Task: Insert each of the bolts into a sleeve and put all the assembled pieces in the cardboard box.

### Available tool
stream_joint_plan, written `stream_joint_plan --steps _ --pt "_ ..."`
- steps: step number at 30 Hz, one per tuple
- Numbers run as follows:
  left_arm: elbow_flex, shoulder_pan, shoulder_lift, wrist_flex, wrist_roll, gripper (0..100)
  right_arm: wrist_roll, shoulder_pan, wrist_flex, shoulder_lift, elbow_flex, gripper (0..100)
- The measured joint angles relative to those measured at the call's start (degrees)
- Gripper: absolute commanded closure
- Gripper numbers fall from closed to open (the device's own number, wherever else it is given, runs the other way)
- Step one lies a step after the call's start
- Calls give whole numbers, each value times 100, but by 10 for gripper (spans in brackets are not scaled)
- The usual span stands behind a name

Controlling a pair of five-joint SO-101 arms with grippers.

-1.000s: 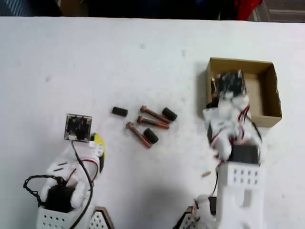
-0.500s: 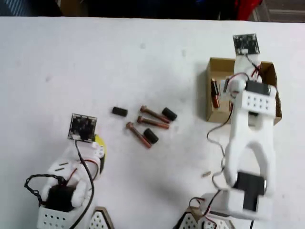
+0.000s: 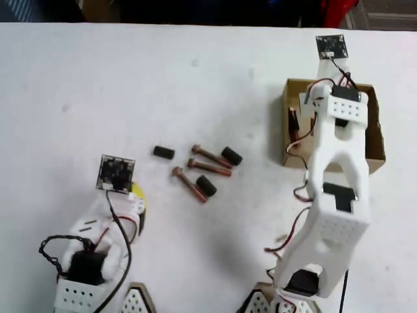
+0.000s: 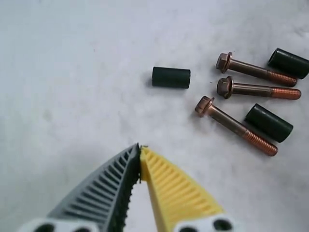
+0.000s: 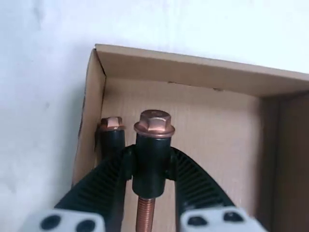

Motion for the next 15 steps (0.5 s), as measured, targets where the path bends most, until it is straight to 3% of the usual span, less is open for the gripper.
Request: stream_joint_plan --steps 10,15 --pt "0 0 0 0 0 978 0 0 220 1424 -1354 975" --pt "0 0 0 0 0 978 0 0 651 1934 -1978 885"
